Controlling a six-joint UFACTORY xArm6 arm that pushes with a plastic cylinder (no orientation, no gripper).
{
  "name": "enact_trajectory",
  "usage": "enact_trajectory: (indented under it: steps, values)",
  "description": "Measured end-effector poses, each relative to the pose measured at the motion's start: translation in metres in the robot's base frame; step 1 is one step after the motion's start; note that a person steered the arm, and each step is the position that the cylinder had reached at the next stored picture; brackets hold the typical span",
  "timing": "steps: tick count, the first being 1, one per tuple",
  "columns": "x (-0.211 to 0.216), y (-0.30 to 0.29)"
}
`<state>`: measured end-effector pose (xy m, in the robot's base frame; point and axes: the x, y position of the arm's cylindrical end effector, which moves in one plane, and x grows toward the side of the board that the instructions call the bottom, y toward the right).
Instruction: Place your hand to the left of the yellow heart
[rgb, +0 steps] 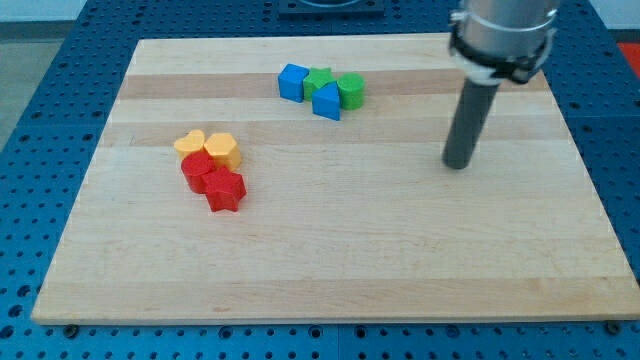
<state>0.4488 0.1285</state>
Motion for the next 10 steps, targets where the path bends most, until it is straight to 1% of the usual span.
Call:
enact_trajectory:
  steps: [1,2,3,4,5,6,7,8,9,10]
  values:
    - [0.006,-0.05]
    - [-0.005,-0.1]
    - [-0.051,-0.142]
    - [-0.094,-0.202]
    - [-0.12,-0.276]
    - [-0.123,-0.354]
    - [-0.085,-0.41]
    - [-0.038,-0.409]
    - [-0.016,-0.37]
    - [-0.008,-0.341]
